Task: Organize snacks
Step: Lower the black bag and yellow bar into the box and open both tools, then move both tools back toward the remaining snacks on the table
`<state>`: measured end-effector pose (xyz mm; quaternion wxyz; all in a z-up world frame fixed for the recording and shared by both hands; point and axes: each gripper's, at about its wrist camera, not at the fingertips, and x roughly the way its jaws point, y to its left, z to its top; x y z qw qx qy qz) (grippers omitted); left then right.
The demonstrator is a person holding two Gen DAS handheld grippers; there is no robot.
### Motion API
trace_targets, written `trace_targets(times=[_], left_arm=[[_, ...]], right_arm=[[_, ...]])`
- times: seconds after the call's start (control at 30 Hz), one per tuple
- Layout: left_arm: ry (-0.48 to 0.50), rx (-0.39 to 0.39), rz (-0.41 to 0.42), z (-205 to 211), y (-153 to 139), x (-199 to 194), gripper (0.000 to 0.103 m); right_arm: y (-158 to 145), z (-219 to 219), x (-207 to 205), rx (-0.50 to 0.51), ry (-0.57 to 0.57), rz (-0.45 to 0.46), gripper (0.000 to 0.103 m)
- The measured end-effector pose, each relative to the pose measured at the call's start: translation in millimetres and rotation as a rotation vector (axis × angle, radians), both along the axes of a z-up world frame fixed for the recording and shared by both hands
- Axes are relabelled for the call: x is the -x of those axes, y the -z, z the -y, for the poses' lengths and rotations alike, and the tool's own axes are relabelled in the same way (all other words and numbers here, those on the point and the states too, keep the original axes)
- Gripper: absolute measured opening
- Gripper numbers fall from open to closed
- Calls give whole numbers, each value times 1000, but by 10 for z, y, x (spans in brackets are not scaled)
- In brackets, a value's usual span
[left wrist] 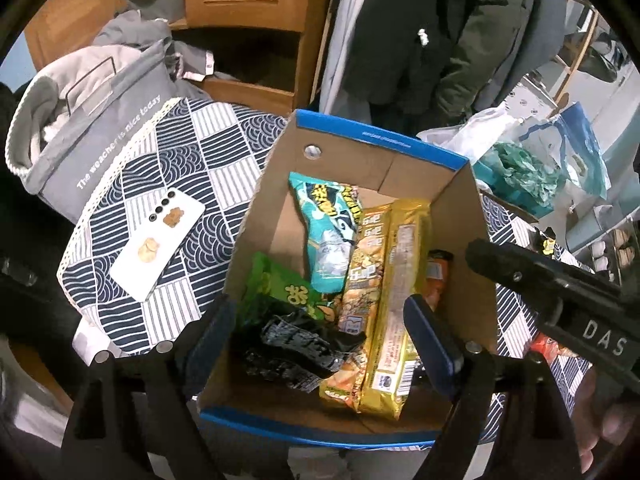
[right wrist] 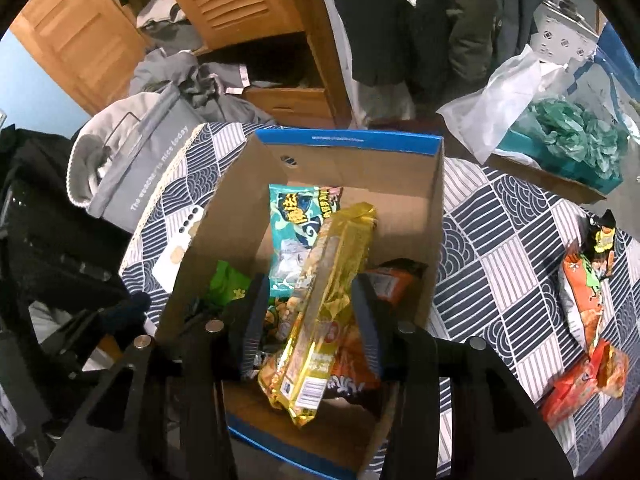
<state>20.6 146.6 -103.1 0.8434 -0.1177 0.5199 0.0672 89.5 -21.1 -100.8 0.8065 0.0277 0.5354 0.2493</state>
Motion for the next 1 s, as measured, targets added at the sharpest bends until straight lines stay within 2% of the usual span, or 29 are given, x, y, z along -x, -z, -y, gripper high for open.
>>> trace_targets(times=[0.17,0.23,0.3,0.5,0.63,1.0], left_arm=[[30,2,19,149,-85,-20,87],[46,3,24,213,-112,-22,87],[59,4,28,283,-131,-22,87],[106,24,28,536,-176,-36,87],[153,13,32,758,-206,-51,87],[254,3,22,1290,-220,-74,87]], right_arm=[[-24,134,39,17,23,21,51],[-40,210,52,22,36,31,57],[-63,284,60,29,47,41,60],[-106,560,93,44,91,52,61],[-147,732,131,57,119,70,68],[-164,1335,203,72,205,79,68]])
